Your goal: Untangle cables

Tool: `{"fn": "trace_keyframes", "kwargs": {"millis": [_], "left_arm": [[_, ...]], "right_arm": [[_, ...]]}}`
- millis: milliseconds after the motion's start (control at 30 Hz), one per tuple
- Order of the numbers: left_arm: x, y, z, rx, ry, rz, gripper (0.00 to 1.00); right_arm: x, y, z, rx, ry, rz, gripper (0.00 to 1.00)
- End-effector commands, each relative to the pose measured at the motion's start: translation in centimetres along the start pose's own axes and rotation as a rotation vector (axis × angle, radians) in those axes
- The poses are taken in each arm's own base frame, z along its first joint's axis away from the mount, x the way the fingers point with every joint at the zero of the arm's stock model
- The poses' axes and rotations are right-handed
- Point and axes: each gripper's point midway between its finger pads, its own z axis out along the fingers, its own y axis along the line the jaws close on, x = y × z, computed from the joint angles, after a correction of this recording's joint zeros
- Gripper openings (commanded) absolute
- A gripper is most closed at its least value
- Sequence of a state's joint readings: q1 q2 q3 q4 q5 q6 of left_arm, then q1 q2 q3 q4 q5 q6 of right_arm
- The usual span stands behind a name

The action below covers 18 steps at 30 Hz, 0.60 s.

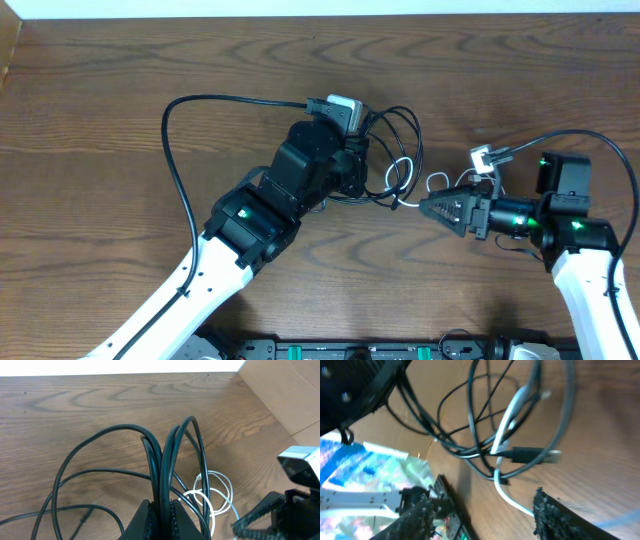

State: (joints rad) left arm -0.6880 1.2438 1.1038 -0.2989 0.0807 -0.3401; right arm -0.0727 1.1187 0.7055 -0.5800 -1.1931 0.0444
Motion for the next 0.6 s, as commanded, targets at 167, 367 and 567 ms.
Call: {"fn": "trace_keyframes", "kwargs": {"millis": [167,367,567], "left_arm": [[-0.2,-0.6,-0.2,0.033,-0.001,0.018,0.07],[0.0,-0.8,-0.2,0.043,0.008,0.018,0.08],[0.0,-0.8,-0.2,0.046,0.009,0.018,0.07]], "right_arm": [[0.0,0.6,0.8,0.005,0.018,0.006,0.52],[-0.2,-0.8,0.7,0.086,0.006,0.077,0.52],[-0.3,-1.2,0.7,0.111,0.002,0.075,0.57]]}}
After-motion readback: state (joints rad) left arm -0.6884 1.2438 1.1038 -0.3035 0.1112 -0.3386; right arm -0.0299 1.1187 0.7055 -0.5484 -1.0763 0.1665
